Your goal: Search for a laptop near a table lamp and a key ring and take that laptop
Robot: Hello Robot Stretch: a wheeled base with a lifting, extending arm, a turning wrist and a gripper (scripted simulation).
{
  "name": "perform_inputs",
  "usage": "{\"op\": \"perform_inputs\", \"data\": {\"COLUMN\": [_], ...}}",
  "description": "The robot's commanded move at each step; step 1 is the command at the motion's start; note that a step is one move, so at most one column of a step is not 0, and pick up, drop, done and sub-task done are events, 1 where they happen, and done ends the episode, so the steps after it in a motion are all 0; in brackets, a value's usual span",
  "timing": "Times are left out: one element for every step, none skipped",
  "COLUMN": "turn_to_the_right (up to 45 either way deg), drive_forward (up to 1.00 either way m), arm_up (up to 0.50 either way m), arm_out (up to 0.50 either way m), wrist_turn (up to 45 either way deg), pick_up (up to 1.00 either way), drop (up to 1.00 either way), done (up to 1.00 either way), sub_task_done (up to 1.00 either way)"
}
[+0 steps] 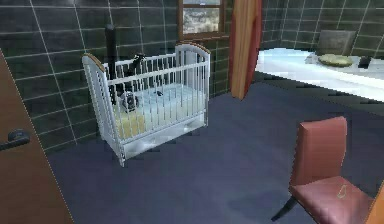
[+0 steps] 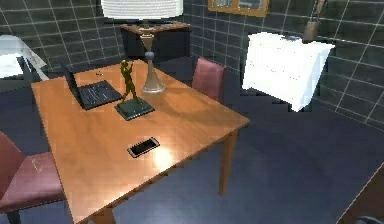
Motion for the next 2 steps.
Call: {"op": "perform_inputs", "data": {"turn_to_the_right": [-12.0, 0.0], "drive_forward": [0.0, 0.3], "arm_up": [0.0, 0.0], "arm_out": [0.0, 0.0], "wrist_turn": [0.0, 0.0], "pick_up": [0.0, 0.0], "drop": [0.0, 0.0], "done": [0.0, 0.0], "sub_task_done": [0.0, 0.0]}}
